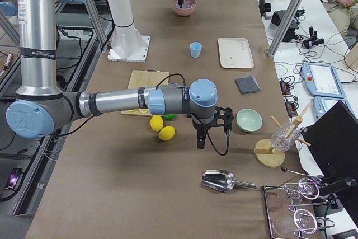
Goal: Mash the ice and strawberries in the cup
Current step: 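Lower the left gripper into the bowl and grasp another ice cube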
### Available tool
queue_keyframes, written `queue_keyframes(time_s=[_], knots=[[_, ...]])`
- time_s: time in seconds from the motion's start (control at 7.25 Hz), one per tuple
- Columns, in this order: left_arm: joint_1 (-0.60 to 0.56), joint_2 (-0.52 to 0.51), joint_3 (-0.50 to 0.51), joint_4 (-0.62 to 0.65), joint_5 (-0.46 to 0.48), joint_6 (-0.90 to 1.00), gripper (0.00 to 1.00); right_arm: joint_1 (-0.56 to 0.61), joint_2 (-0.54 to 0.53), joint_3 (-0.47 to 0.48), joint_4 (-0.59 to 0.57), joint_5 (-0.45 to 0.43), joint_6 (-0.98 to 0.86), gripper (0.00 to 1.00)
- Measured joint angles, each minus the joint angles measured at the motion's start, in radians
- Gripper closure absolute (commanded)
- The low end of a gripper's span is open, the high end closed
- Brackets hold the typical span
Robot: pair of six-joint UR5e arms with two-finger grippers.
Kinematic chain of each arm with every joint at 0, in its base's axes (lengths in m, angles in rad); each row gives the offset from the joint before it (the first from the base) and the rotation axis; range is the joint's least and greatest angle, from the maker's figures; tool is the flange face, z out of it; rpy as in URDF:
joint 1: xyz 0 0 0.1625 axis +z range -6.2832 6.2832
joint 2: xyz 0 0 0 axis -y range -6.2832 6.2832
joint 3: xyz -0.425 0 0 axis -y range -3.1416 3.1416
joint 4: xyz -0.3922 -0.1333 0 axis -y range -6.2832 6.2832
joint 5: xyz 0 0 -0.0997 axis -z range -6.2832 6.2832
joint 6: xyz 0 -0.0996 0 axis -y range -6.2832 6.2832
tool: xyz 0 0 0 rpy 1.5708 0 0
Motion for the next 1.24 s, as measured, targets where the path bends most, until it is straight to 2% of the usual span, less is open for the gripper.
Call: queue_keyframes(time_s=[0.69,1.24], knots=[[-0.01,0.022,0.0,-0.004,0.001,0.033,0.38,0.0,-0.001,0.006,0.0,0.0,0.0,0.0],[-0.008,0.036,0.003,-0.023,0.0,0.041,0.38,0.0,0.003,0.006,0.001,0.0,0.0,0.0]])
